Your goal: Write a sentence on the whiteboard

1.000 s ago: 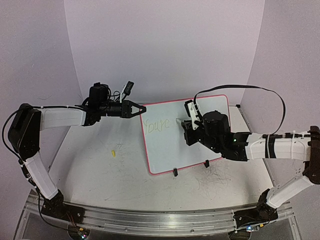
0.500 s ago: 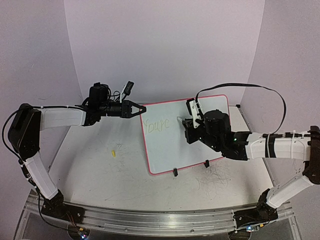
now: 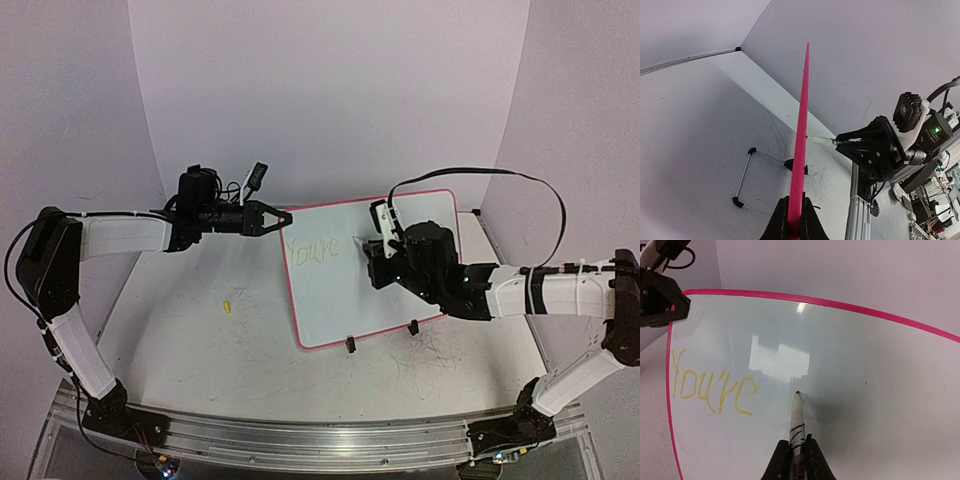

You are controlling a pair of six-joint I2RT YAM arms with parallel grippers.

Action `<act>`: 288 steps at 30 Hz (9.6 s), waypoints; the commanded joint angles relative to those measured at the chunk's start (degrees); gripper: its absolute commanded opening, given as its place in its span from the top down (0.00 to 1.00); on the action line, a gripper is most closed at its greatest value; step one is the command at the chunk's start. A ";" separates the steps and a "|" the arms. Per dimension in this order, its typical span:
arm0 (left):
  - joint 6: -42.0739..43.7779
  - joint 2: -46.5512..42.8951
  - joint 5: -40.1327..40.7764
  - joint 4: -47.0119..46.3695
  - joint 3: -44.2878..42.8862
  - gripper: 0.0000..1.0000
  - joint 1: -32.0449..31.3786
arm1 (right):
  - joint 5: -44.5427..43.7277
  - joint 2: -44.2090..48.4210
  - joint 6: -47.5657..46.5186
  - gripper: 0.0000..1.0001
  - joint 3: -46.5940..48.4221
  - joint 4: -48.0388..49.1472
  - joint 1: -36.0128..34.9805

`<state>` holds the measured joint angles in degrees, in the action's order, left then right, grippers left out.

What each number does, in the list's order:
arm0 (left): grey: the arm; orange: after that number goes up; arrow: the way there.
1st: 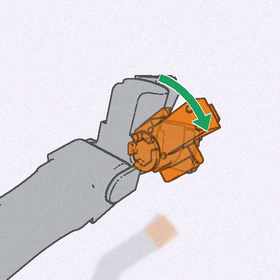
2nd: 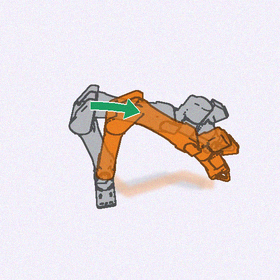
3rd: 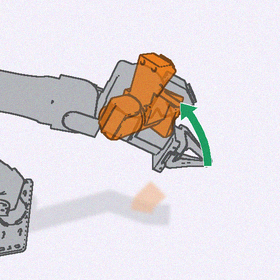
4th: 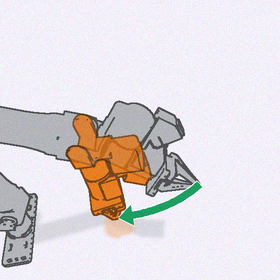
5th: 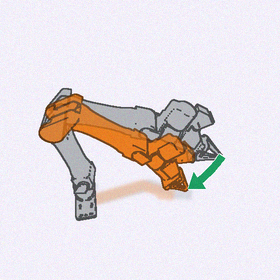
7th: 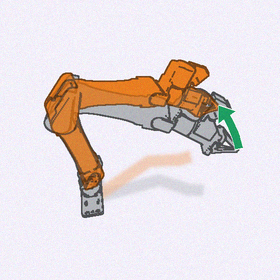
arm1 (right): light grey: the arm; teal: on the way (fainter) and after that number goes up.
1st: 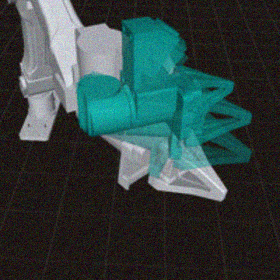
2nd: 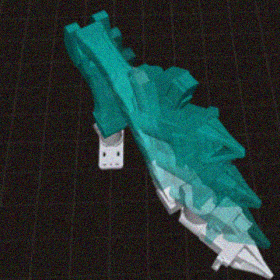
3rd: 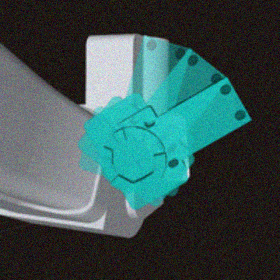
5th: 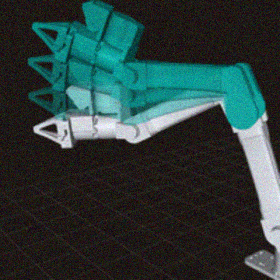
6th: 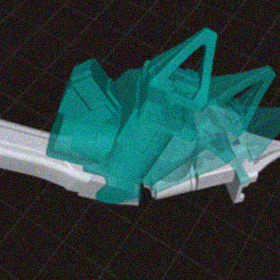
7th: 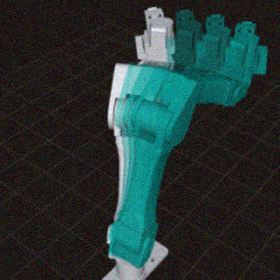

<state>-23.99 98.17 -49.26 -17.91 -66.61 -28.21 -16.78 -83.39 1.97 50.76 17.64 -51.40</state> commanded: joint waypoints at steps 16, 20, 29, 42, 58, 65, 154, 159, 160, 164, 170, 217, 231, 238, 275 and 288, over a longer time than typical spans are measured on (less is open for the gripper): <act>0.96 -1.89 2.50 2.62 0.60 1.00 0.09 | 4.40 -0.80 2.01 1.00 0.35 -0.05 0.25; 0.96 -1.93 2.48 2.62 0.60 1.00 0.13 | 4.87 -0.18 2.39 1.00 -0.48 -0.73 0.24; 0.96 -1.77 2.42 2.62 0.59 1.00 0.14 | 5.21 0.60 3.15 1.00 -1.89 -2.19 0.26; 0.96 -1.63 2.32 2.62 0.52 1.00 0.09 | 2.57 2.78 4.01 1.00 -3.31 -3.98 0.24; 1.05 -1.92 2.15 2.62 0.60 1.00 0.09 | -1.62 -0.27 4.43 1.00 -0.70 1.14 0.24; 1.05 -1.92 2.04 2.60 0.52 1.00 0.11 | -2.70 -0.98 3.62 1.00 0.51 1.74 0.33; 1.11 -1.88 1.80 2.62 0.25 1.00 0.15 | 1.72 2.56 6.20 1.00 -0.67 -3.09 1.93; 1.05 -1.88 1.79 2.62 0.25 1.00 0.14 | 2.17 3.51 7.42 1.00 -2.54 -3.77 1.85; 1.04 -1.83 1.80 2.62 0.25 1.00 0.10 | 2.41 3.73 7.69 1.00 -2.84 -3.82 1.85; 0.97 -1.62 1.69 2.62 0.20 1.00 0.08 | 3.03 3.93 8.37 1.00 -3.64 -3.93 1.50; 0.96 -1.66 1.61 2.61 0.25 1.00 0.09 | 3.23 3.90 8.67 1.00 -4.00 -4.26 1.13; 0.95 -2.21 1.69 2.62 0.24 1.00 0.09 | -1.34 3.52 8.74 1.00 -1.49 -5.48 0.97; 0.96 -2.31 1.62 2.62 0.34 1.00 0.10 | -0.84 3.96 10.27 1.00 -3.29 -6.37 0.17; 1.03 -2.39 1.70 2.62 0.42 1.00 0.12 | -3.19 2.26 8.80 1.00 -2.36 -2.77 0.16; 1.05 -2.71 1.58 2.62 0.43 1.00 0.08 | -4.17 3.12 10.96 1.00 -2.74 -4.20 1.10; 1.05 -2.65 1.61 2.62 0.51 1.00 0.11 | -2.79 4.54 13.24 1.00 -4.89 -5.73 0.81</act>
<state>-23.94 97.89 -49.28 -17.30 -66.61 -28.21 -19.63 -80.12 14.05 46.57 14.27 -50.72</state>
